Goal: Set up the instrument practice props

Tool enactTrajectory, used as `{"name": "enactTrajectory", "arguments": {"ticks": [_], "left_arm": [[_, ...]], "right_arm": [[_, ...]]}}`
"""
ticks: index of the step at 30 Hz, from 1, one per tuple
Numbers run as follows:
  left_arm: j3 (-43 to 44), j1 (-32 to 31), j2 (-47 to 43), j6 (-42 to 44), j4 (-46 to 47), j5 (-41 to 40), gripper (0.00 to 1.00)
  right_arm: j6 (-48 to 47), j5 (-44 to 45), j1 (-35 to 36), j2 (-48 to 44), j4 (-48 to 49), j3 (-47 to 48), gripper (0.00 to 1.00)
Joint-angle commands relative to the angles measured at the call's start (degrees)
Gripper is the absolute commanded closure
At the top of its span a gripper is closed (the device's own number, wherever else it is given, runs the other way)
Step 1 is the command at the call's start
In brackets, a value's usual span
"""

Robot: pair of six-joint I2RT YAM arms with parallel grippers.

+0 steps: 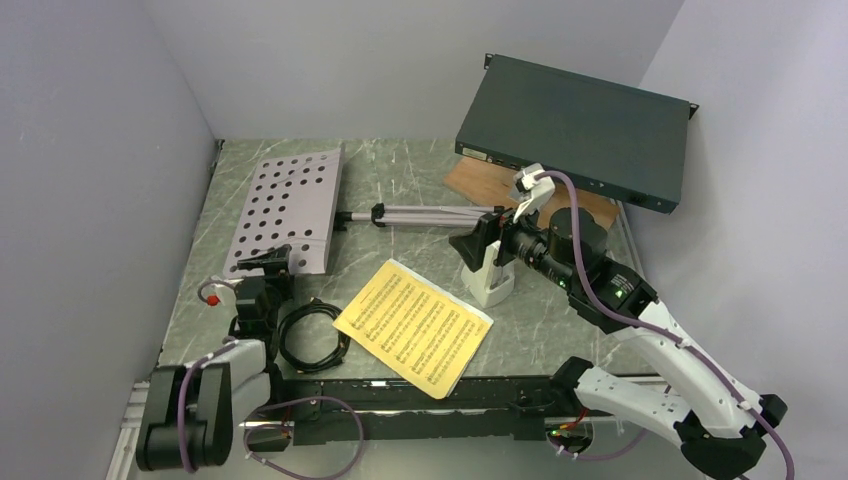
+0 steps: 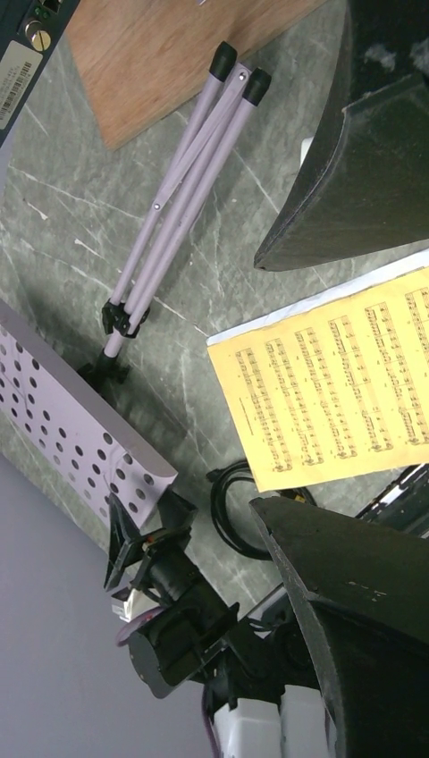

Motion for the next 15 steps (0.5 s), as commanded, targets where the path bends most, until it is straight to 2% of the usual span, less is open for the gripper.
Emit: {"name": "enactTrajectory", "arguments": {"ticks": [1, 8, 15], "left_arm": [[-0.2, 0.3, 6.4, 0.2, 16.9, -1.3, 0.16], [2.7, 0.3, 12.4, -1.0, 19.4, -1.3, 0.31], [2.8, 0.3, 17.5, -0.4, 24.1, -2.2, 0.38]], "right_arm": [[0.7, -0.5, 0.0, -0.2, 2.7, 0.1, 0.0], [0.7, 0.5, 0.0, -1.3, 2.0, 0.3, 0.0], [0.8, 1.4, 0.0, -2.9, 2.5, -0.4, 0.0]]}}
